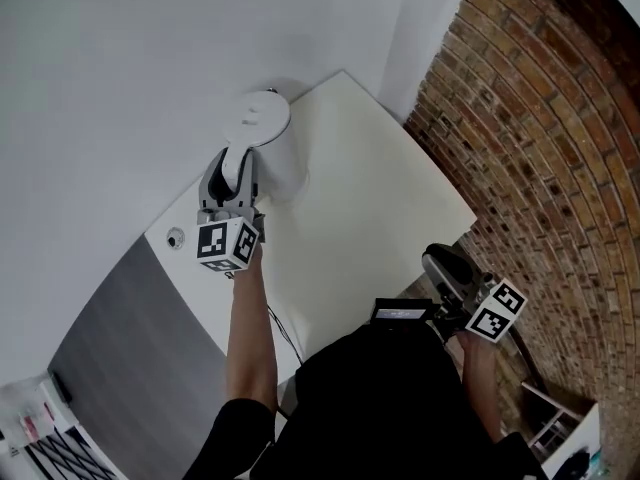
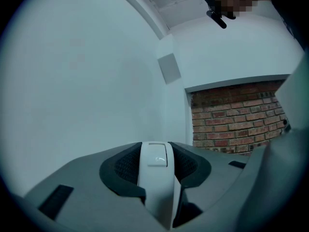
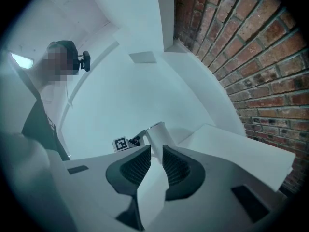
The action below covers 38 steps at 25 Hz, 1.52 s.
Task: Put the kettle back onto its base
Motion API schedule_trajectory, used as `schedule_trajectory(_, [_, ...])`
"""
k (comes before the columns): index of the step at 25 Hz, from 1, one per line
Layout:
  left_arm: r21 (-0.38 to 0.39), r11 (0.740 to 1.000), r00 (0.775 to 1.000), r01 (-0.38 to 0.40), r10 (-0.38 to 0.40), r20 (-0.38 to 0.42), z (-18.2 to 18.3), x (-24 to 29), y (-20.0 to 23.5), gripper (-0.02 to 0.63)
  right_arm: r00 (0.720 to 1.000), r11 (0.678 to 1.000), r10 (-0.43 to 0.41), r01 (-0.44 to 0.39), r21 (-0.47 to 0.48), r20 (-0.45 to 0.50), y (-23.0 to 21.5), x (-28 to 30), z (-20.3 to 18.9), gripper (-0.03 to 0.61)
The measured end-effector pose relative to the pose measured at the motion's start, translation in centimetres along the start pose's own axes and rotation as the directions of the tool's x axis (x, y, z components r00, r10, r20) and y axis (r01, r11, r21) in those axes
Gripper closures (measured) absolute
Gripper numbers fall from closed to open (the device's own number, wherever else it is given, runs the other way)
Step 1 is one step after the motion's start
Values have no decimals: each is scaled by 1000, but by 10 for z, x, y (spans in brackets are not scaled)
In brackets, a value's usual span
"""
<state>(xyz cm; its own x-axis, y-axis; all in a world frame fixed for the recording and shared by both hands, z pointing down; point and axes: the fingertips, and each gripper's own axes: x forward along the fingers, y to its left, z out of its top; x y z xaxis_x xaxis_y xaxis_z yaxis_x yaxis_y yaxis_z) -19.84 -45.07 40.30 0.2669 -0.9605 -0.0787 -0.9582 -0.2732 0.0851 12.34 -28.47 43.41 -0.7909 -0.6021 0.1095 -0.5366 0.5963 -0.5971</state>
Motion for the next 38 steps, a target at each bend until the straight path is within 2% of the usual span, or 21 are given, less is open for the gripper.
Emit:
schedule_trajectory(14, [-8, 999, 999, 32, -31, 30, -5, -14, -2, 434, 1000, 1000, 1, -1, 11, -14, -4, 1, -7, 502])
schedule_trajectory(27, [33, 996, 996, 84, -85, 27, -10, -33, -10, 434, 1000, 1000, 10, -10, 11, -24, -3, 3, -9, 502])
schedule_trajectory(38, [79, 989, 992, 128, -128, -13, -14, -43, -18, 434, 1000, 1000, 12, -12, 8, -24, -1, 4, -10, 502])
